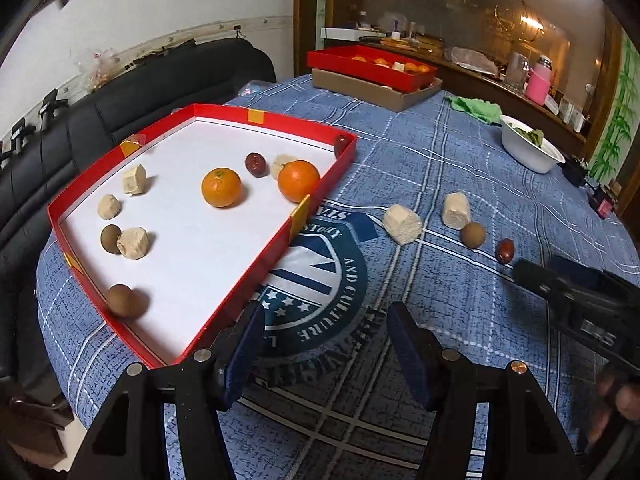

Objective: Organize fruits
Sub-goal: 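Grasp a red date with the right gripper while the left grasps a beige pastry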

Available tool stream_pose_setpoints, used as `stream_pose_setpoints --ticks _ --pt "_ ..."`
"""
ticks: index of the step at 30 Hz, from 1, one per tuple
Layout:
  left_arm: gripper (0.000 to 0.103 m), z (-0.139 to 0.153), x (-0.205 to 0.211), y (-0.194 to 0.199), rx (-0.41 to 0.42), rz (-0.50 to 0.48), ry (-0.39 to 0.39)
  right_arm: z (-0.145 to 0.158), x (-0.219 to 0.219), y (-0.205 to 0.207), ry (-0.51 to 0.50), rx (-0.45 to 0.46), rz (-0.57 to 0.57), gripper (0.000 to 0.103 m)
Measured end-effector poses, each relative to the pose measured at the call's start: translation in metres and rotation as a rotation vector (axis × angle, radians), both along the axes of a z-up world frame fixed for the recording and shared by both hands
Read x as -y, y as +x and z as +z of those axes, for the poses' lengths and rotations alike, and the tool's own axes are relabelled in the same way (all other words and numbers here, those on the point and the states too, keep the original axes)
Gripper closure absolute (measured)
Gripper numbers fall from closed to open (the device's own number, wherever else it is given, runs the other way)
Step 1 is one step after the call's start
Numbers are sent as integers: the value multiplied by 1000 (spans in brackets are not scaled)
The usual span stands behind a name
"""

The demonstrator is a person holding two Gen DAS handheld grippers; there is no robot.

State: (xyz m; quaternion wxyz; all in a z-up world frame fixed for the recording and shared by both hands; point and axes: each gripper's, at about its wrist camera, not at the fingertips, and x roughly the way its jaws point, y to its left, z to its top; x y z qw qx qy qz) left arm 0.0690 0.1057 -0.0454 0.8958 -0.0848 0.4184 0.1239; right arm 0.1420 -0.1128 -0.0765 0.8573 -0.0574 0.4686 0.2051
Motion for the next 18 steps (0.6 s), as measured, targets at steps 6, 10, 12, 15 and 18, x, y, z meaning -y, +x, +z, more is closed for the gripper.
stream_pose_setpoints --ticks 6,10,12,15,18 --pt "42 1 6 18 7 -41 4 -16 -28 20 -75 14 37 66" --pt "42 2 16 39 16 -69 16 -13 -25 17 -70 10 45 76" --pt "42 0 20 52 8 -70 14 -9 -17 12 -62 17 34 76" --pt "41 -5 29 73 -19 -71 22 1 -4 5 -25 35 14 76" --pt "41 -11 37 91 -36 -64 33 6 6 2 1 53 2 78"
